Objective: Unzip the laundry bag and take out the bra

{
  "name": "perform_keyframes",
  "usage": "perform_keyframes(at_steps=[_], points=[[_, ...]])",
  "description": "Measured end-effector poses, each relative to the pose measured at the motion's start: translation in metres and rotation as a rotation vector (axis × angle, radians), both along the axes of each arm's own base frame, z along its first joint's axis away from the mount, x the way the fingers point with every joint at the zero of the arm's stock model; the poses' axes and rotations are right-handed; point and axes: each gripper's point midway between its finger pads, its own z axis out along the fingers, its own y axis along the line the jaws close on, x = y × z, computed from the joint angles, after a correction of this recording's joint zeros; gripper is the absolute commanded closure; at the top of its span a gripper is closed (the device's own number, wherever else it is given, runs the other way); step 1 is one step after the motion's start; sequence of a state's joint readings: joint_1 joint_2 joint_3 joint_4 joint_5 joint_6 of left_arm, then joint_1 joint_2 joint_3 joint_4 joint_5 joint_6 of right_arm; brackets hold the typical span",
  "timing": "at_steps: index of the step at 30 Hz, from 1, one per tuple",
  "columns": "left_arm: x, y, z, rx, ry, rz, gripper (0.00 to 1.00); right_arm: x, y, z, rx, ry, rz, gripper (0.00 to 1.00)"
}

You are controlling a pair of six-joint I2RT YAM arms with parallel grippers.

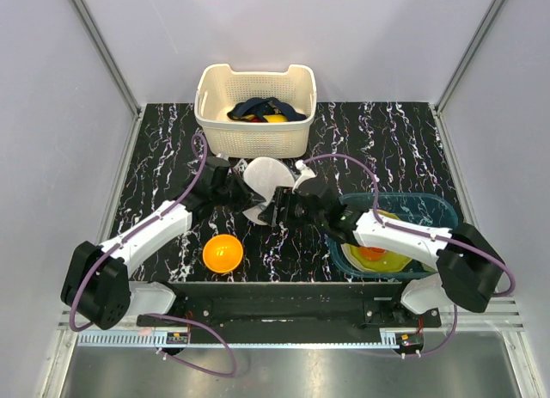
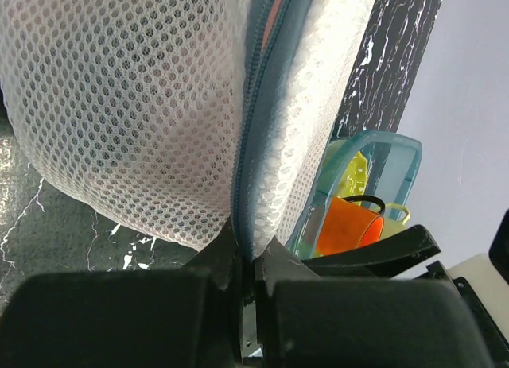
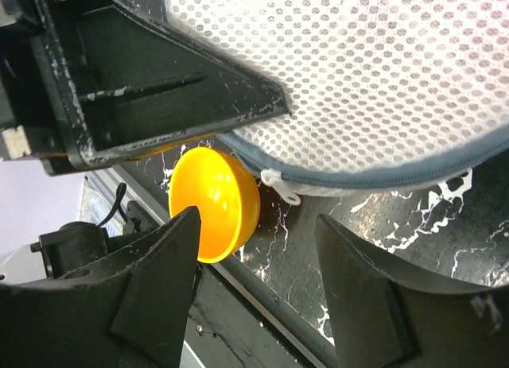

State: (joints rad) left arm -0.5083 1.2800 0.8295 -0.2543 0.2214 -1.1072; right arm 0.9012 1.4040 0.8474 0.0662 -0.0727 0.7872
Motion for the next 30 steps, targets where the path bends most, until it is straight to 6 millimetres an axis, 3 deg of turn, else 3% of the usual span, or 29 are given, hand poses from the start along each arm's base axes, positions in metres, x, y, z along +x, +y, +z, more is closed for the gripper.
perform_keyframes(at_steps=[5,14,23,27,30], points=[[-0.001,0.0,0.0,0.002,-0.005,-0.011,1.0,0.004,0.008,-0.006,0.006,0.008,0.004,0.35],[-0.003,0.001,0.0,0.009,-0.005,-0.018,1.0,0.006,0.021,0.005,0.083,0.002,0.022,0.45],[-0.004,0.001,-0.001,0.015,-0.005,-0.028,1.0,0.008,0.02,0.001,0.094,0.017,-0.007,0.5],[-0.004,0.001,-0.001,0.016,-0.006,-0.032,1.0,0.009,0.019,-0.001,0.091,0.022,-0.018,0.6],[-0.004,0.001,-0.001,0.017,-0.009,-0.034,1.0,0.009,0.018,-0.002,0.089,0.022,-0.02,0.73]])
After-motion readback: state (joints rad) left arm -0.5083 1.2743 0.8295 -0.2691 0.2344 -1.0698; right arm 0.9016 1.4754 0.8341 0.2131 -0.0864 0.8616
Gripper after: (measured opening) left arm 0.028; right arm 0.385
